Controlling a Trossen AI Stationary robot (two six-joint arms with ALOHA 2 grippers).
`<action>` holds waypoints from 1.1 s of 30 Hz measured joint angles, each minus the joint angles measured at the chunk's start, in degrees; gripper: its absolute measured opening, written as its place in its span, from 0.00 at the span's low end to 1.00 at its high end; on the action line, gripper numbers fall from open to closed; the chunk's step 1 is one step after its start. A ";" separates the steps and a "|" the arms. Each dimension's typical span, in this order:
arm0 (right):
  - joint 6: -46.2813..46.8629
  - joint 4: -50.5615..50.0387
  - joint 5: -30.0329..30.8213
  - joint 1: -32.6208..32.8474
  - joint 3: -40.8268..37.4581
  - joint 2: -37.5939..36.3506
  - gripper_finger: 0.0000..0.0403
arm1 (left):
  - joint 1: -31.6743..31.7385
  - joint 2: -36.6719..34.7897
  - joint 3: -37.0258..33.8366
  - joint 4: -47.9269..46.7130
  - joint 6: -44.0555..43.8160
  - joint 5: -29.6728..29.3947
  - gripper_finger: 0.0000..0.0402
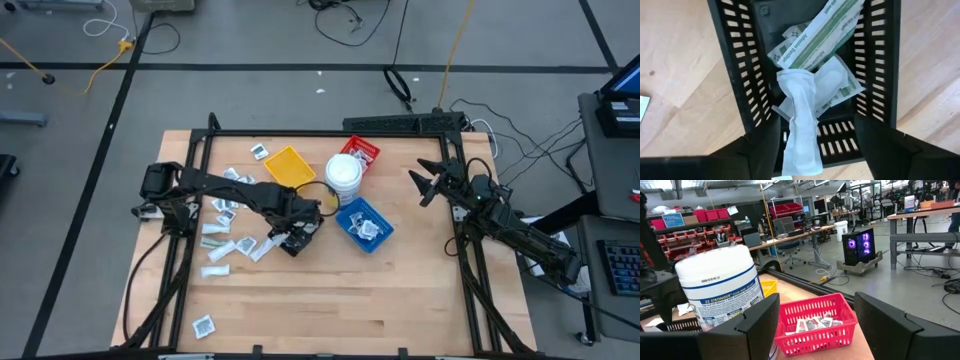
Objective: Pick & Place First Aid Supplies
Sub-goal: Put the bandage pack into the black bin
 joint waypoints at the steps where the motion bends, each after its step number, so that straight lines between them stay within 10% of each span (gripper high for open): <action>1: 0.02 0.00 -0.01 0.00 0.01 -0.01 0.63 | 0.00 -0.35 0.00 -0.27 0.00 -0.02 0.66; 12: 0.01 -0.11 0.00 0.00 0.02 -0.02 0.63 | -0.19 -9.02 -2.19 -0.28 1.97 -0.86 0.68; 33: 0.02 0.02 0.00 0.00 0.02 0.00 0.63 | -12.35 -28.27 -27.51 -1.35 -1.88 7.02 0.68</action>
